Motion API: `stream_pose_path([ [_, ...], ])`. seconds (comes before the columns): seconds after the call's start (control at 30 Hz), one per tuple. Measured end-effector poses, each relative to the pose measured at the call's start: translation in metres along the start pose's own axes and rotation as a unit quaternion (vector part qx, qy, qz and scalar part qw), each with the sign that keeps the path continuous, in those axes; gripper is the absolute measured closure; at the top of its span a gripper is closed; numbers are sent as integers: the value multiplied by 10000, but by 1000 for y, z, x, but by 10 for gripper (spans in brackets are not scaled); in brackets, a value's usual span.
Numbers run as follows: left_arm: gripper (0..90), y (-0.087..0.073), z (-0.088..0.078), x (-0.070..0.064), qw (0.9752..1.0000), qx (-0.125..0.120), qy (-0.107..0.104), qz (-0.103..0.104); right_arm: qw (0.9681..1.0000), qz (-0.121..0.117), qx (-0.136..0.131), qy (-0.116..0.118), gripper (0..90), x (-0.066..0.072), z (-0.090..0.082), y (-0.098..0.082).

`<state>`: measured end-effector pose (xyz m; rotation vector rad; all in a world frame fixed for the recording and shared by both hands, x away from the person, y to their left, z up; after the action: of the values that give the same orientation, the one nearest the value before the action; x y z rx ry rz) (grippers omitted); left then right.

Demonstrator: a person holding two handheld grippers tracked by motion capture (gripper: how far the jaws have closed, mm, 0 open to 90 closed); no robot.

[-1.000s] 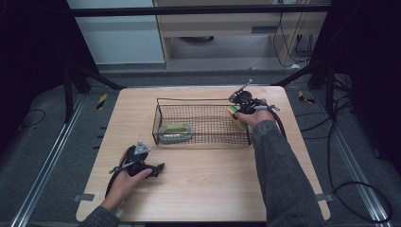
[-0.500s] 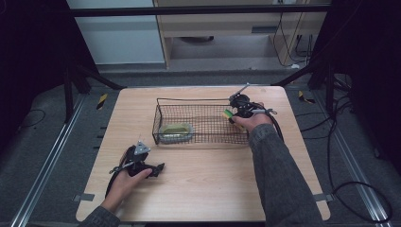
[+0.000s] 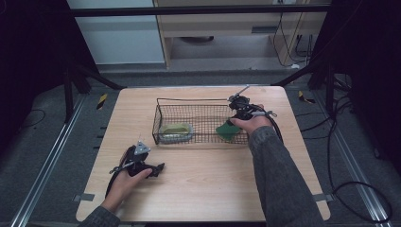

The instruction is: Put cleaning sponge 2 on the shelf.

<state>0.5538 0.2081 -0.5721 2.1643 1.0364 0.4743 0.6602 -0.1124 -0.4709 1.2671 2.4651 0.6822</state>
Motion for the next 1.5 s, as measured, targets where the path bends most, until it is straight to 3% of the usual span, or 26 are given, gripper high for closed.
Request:
stream_pose_path([
  [0.13,0,0,0,0,10000,0,1,1,10000,16,-97,-5,469,0,-5,0],
  [0.33,0,0,0,0,10000,1,8,-2,9993,132,-343,-4,340,-1,-19,-1],
  [0.53,0,0,0,0,10000,19,1,21,9970,351,-670,-129,102,-9,-32,-2],
  [0.73,0,0,0,0,10000,22,2,23,9924,523,-1057,-346,65,-21,-52,-18],
  [0.93,0,0,0,0,10000,21,2,18,9864,809,-1312,-575,76,-38,-71,-53],
  [1.13,0,0,0,0,10000,21,5,18,9822,1035,-1368,-765,96,-50,-76,-97],
  [1.3,0,0,0,0,10000,20,5,19,9808,1301,-1240,-752,87,-53,-59,-137],
  [1.5,0,0,0,0,10000,22,0,19,9812,1535,-923,-718,85,-50,-26,-169],
])
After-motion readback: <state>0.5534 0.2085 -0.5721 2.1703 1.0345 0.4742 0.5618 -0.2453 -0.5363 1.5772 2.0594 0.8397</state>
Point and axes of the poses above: each handheld gripper's, and its own axes: z roughly forward along the jaws, y roughly out of its top, x roughly to its left, the point moved 9 cm from there along z, roughly forward along the jaws, and after that the axes turned 1 degree about z, right-handed, at the moved point
